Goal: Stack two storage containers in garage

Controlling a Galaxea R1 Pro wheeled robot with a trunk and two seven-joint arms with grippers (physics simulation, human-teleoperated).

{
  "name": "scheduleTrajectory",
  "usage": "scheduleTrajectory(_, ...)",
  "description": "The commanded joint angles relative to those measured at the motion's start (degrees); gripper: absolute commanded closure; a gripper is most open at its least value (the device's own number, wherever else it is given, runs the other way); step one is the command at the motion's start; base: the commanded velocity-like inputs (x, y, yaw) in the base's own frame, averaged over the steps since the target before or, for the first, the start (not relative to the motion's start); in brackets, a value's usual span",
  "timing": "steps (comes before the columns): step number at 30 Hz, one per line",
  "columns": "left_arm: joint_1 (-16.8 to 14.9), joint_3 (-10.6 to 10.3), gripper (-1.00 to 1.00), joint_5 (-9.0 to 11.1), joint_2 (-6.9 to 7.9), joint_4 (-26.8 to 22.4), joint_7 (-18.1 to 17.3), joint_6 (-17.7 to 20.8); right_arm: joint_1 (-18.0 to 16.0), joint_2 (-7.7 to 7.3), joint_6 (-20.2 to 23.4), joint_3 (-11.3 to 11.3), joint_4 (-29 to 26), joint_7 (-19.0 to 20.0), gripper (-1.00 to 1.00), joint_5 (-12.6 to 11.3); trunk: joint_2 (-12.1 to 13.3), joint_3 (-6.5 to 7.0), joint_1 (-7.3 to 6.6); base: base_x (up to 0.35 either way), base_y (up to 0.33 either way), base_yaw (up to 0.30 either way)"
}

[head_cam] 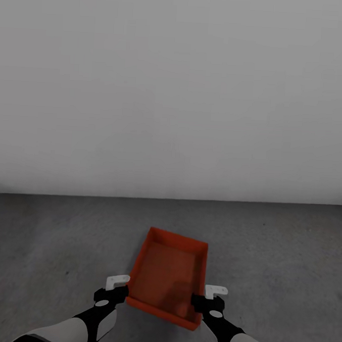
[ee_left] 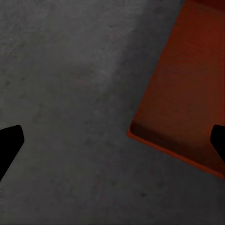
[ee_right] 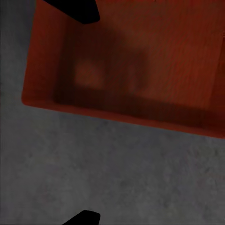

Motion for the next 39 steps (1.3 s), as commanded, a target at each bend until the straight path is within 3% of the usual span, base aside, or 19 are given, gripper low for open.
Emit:
scheduleTrajectory(1, -0.03, -0.49, -1.00, 0.49, -0.01, 0.04, 0.20, -0.19, -0.03, 0.01, -0.22, 0.48, 0.06, -0.19, -1.00, -0.58, 0.40, 0.14, -0.23, 0.000, 0.000, 0.000)
scheduleTrajectory(39, -0.03, -0.49, -1.00, 0.38, -0.01, 0.04, 0.20, -0.21, -0.02, 0.01, -0.25, 0.56, 0.06, -0.17, -1.00, -0.49, 15.64, 6.97, -8.58, 0.000, 0.000, 0.000)
